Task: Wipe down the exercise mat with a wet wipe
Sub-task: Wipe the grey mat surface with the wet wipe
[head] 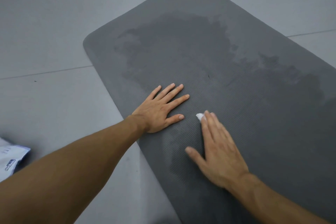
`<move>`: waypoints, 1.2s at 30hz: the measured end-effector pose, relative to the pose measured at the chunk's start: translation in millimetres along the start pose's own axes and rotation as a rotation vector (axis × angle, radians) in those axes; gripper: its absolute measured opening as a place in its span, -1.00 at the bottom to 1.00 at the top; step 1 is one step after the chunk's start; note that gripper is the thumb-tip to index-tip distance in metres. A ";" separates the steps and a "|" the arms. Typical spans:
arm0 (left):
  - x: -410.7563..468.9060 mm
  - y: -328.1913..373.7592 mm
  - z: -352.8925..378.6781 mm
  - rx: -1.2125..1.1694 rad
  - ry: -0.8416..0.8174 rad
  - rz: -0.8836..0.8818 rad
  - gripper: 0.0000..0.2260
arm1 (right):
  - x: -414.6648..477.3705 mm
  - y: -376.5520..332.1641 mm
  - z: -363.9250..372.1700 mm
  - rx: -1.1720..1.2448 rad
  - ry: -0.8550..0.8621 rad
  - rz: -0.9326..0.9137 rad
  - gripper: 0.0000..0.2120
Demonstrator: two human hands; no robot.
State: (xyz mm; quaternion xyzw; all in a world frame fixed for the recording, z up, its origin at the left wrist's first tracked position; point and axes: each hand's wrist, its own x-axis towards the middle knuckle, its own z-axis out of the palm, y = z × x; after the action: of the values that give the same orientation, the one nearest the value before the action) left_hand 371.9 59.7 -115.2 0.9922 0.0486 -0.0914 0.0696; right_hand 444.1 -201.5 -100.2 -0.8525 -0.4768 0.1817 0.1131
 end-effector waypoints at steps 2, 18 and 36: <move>-0.7 -0.5 0.7 0.015 0.010 -0.002 -0.41 | -13.4 -18.7 5.9 0.020 -0.048 -0.110 -0.06; -0.6 -2.0 2.4 0.001 0.016 0.007 -0.41 | 7.2 22.4 -12.2 0.006 -0.002 0.010 -0.11; -1.0 -1.3 1.4 0.017 -0.007 0.002 -0.41 | -20.7 -35.5 12.8 -0.050 -0.155 -0.276 -0.20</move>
State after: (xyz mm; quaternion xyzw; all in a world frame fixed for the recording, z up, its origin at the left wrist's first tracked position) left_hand 370.6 60.6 -116.5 0.9925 0.0464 -0.0951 0.0614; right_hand 401.5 -200.5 -94.6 -0.7647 -0.6013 0.2178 0.0787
